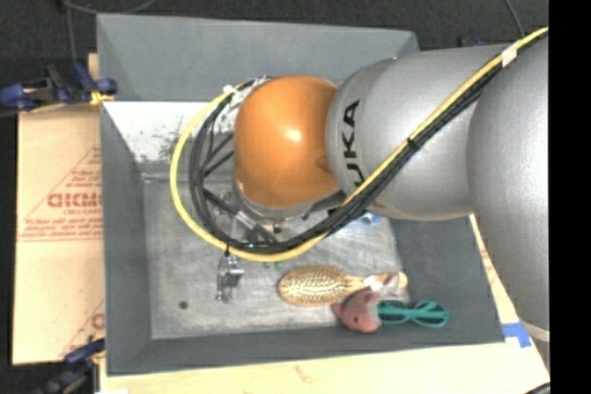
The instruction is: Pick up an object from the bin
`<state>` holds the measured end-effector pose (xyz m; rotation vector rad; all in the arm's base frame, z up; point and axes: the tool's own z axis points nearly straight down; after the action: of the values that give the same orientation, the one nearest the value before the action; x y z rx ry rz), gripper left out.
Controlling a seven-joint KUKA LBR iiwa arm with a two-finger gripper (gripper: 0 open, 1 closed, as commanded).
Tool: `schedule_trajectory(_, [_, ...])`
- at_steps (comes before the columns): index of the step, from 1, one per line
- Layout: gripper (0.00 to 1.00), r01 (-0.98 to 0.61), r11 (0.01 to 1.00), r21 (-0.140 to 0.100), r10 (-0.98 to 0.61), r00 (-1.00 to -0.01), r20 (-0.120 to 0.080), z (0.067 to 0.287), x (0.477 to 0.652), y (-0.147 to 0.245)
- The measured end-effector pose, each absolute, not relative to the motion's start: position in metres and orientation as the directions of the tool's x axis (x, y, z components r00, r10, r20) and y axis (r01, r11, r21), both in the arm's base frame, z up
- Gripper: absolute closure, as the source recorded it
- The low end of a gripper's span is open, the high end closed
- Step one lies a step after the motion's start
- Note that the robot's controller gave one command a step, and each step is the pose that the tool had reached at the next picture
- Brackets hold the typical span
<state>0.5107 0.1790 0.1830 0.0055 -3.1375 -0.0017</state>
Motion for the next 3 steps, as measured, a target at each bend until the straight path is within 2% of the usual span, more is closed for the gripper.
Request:
schedule_trajectory(1, [0.0,-0.001,1.0,0.002,-0.001,-1.0,-0.002,0.186,0.513,0.178])
schedule_trajectory(2, [0.0,-0.096,0.995,0.001,-0.096,-0.995,0.0,0.194,0.504,0.157])
schedule_trajectory(3, [0.0,-0.111,0.994,0.001,-0.111,-0.994,-0.005,0.191,0.519,0.115])
